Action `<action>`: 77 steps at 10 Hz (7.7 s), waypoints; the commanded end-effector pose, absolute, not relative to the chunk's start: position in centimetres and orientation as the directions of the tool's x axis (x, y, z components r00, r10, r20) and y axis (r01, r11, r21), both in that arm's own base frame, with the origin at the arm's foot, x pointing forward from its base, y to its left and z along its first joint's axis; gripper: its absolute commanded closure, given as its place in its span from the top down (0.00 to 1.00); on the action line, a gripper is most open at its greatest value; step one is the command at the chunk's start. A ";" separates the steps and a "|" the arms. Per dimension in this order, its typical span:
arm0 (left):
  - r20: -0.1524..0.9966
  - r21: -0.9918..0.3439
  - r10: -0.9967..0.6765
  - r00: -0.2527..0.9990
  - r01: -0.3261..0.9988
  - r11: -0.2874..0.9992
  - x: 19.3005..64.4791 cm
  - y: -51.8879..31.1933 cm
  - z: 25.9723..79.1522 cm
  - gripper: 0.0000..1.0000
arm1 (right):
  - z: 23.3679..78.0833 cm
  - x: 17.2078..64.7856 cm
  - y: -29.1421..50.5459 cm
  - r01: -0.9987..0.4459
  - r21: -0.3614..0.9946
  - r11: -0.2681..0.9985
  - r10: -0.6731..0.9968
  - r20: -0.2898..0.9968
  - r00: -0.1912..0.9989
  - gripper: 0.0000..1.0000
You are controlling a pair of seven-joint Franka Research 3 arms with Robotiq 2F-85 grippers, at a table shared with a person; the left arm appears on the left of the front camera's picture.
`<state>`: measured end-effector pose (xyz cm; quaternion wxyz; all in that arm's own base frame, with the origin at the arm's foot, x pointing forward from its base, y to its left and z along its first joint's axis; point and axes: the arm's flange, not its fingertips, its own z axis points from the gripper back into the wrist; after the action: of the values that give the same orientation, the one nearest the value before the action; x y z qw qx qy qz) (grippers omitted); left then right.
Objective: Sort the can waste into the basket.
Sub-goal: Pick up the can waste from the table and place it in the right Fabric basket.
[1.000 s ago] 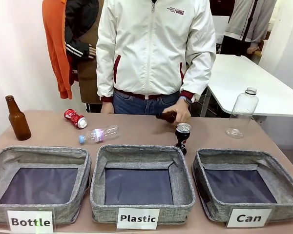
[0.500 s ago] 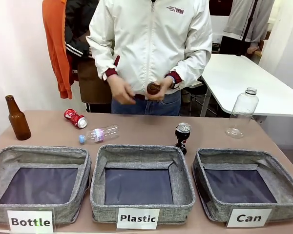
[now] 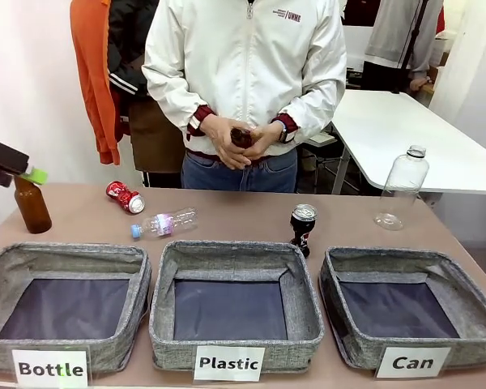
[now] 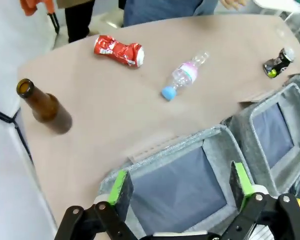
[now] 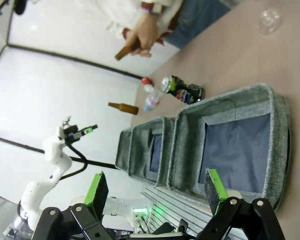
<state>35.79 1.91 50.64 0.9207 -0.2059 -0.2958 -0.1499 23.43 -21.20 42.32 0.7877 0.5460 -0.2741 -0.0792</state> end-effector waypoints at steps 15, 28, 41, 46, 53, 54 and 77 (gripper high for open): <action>0.630 -0.589 0.233 0.741 0.260 0.765 24.0 24.0 44.5 1.00 | 42.5 23.7 -21.4 -0.208 0.899 0.385 -0.425 0.372 0.825 1.00; 0.541 0.138 -0.370 0.755 0.354 0.925 42.2 -9.1 51.9 1.00 | 42.5 23.7 -21.4 -0.208 0.899 0.385 -0.425 0.372 0.825 1.00; 0.302 -0.014 -0.259 0.918 0.276 0.961 57.7 -13.0 53.8 1.00 | 42.5 23.7 -21.4 -0.208 0.899 0.385 -0.425 0.372 0.825 1.00; 0.201 -0.021 -0.010 0.979 0.015 1.000 65.0 -12.0 47.0 1.00 | 42.5 23.7 -21.4 -0.208 0.899 0.385 -0.425 0.372 0.825 1.00; 0.138 0.006 -0.380 0.915 0.383 0.924 67.1 -9.2 44.6 1.00 | 42.5 23.7 -21.4 -0.208 0.899 0.385 -0.425 0.372 0.825 1.00; 0.149 0.027 -0.533 0.833 0.535 0.844 66.5 -8.8 44.6 1.00 | 42.5 23.7 -21.4 -0.208 0.899 0.385 -0.425 0.372 0.825 1.00; 0.141 -0.011 -0.747 -0.650 0.754 -0.657 70.2 -10.4 38.5 1.00 | 42.5 23.7 -21.4 -0.208 0.899 0.385 -0.425 0.372 0.825 1.00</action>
<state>68.97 -10.38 38.35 0.4414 -0.0734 -0.0297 -0.8938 23.44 -21.29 42.32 0.7877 0.5466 -0.2733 -0.0778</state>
